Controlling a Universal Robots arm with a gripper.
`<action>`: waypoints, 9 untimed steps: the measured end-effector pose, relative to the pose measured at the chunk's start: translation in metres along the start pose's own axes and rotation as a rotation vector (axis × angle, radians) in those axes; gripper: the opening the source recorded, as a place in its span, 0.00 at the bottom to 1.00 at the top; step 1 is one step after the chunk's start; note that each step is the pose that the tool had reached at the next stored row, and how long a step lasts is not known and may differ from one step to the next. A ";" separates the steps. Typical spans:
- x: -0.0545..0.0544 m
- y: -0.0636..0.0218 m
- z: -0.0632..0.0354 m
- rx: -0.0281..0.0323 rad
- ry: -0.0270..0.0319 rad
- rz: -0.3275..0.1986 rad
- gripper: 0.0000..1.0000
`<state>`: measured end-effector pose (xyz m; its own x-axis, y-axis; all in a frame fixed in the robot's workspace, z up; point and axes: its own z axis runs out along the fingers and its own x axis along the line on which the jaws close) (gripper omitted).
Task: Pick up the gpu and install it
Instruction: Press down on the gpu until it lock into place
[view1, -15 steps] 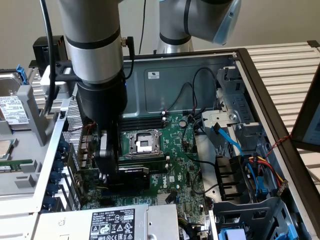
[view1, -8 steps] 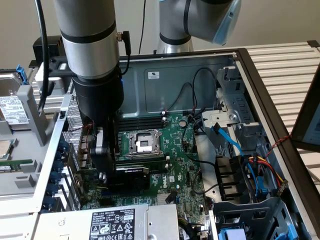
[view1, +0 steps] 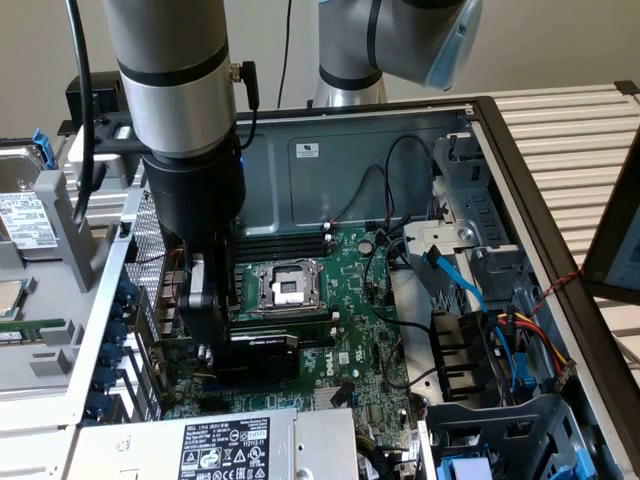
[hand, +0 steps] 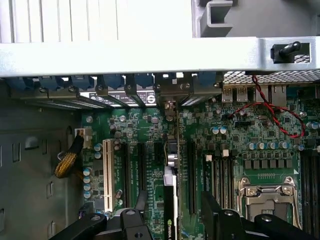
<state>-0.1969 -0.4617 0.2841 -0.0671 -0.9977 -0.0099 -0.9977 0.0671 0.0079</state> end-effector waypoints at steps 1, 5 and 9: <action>0.000 0.0003 0.0000 0.0001 -0.0001 0.000 0.54; -0.001 0.0021 0.0000 -0.0001 0.0001 0.000 0.54; -0.001 0.0061 0.0000 0.0000 0.0000 0.000 0.54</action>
<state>-0.2029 -0.4608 0.2842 -0.0672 -0.9977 -0.0099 -0.9977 0.0671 0.0079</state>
